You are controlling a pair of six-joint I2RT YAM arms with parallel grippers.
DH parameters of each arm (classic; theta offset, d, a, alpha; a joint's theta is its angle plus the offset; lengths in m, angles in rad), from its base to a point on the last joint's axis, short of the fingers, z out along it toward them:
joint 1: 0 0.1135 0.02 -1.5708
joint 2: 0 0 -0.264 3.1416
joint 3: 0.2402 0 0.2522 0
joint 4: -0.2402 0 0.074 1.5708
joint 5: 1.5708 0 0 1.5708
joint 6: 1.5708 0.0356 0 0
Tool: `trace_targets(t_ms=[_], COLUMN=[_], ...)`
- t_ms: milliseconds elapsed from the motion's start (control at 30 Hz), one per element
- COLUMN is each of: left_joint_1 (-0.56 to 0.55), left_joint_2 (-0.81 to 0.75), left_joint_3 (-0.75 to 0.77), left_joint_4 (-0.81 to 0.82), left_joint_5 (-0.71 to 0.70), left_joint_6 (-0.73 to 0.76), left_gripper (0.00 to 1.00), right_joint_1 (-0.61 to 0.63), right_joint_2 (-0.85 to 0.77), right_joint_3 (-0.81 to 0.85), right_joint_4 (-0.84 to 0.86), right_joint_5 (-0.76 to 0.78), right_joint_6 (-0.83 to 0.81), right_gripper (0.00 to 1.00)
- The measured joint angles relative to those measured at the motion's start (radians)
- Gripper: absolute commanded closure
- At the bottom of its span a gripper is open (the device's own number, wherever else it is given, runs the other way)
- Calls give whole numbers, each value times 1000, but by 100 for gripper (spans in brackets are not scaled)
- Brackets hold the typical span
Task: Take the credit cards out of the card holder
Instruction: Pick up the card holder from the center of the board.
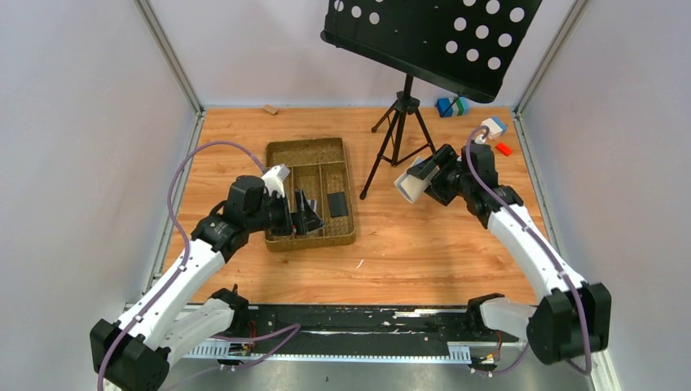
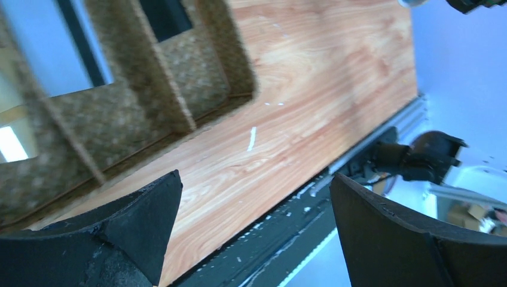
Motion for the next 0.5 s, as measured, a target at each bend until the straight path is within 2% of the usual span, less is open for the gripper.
trace_targets(t_ms=[100,233,400,500], left_joint_1=[-27,-122,-217,-274], left_joint_2=[8,16,39,52], left_joint_3=[-8,-6,34,73], left_joint_4=[67,191,312,351], left_joint_5=[58,91,67,1], left_joint_6=[-29,-67,-96,-93], left_gripper=[0,0,0,0], right_joint_1=[2,18,44,59], right_joint_2=[-84,-112,-156,-183], right_joint_3=[-57,-126,-168,-156], right_joint_4=[114,273,402,416], right_joint_5=[-113,-247,-341,-359], right_joint_6=[11,59,135,156], right_gripper=[29,28,28,27])
